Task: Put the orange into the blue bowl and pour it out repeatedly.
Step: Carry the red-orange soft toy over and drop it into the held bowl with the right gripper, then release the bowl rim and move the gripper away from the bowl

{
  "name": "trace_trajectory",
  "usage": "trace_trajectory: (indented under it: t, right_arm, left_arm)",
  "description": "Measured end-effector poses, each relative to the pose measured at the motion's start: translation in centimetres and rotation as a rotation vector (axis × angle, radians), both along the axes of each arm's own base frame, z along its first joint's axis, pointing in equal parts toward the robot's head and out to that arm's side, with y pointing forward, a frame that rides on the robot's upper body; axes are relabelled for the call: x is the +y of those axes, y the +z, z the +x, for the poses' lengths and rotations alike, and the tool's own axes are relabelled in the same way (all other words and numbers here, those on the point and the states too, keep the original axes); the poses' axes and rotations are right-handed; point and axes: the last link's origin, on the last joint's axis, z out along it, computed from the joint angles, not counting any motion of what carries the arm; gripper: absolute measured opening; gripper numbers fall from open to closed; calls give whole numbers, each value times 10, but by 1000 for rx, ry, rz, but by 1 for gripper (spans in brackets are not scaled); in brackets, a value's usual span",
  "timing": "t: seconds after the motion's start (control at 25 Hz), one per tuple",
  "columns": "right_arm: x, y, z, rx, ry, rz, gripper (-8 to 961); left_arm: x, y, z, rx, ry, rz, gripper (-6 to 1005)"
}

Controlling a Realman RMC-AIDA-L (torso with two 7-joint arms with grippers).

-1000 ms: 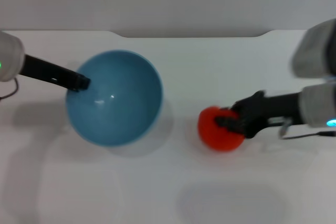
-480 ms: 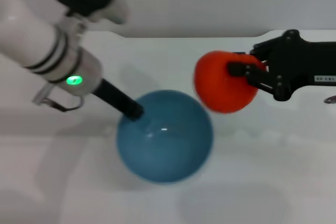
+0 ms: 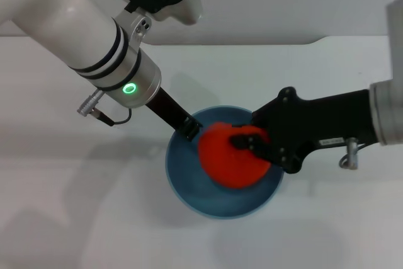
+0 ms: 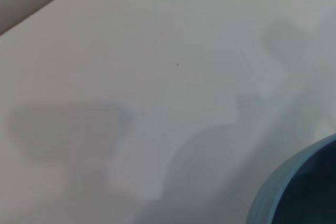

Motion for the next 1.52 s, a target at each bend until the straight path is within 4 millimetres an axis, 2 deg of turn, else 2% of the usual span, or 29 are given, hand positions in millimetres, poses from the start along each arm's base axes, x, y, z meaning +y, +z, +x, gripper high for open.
trace_trajectory:
  t: [0.08, 0.32, 0.52, 0.64, 0.88, 1.12, 1.16, 1.32, 1.52]
  right_arm:
    - [0, -6, 2, -17, -5, -2, 36]
    - [0, -4, 3, -20, -8, 1, 102]
    - [1, 1, 4, -15, -22, 15, 326]
    - [2, 7, 5, -7, -32, 36, 369]
    - [8, 33, 13, 59, -87, 128, 455]
    - [10, 57, 32, 222, -180, 194, 448]
    - [7, 62, 40, 266, -193, 210, 448]
    - [2, 65, 49, 304, -193, 231, 448]
    - [-3, 59, 57, 321, -193, 225, 448]
  left_arm:
    - [1, 1, 1, -2, 1, 0, -1]
    - [0, 2, 1, 2, 10, 0, 0]
    - [0, 2, 1, 7, 13, -5, -1]
    - [0, 1, 1, 9, 11, -8, -1]
    - [-7, -9, 1, 40, -22, -37, 0]
    - [-14, -31, -6, 88, -57, -71, 0]
    - [-15, -34, -8, 96, -58, -79, 0]
    - [-20, -45, -7, 88, -66, -105, -1]
    - [-20, -47, -3, 70, -73, -102, 8]
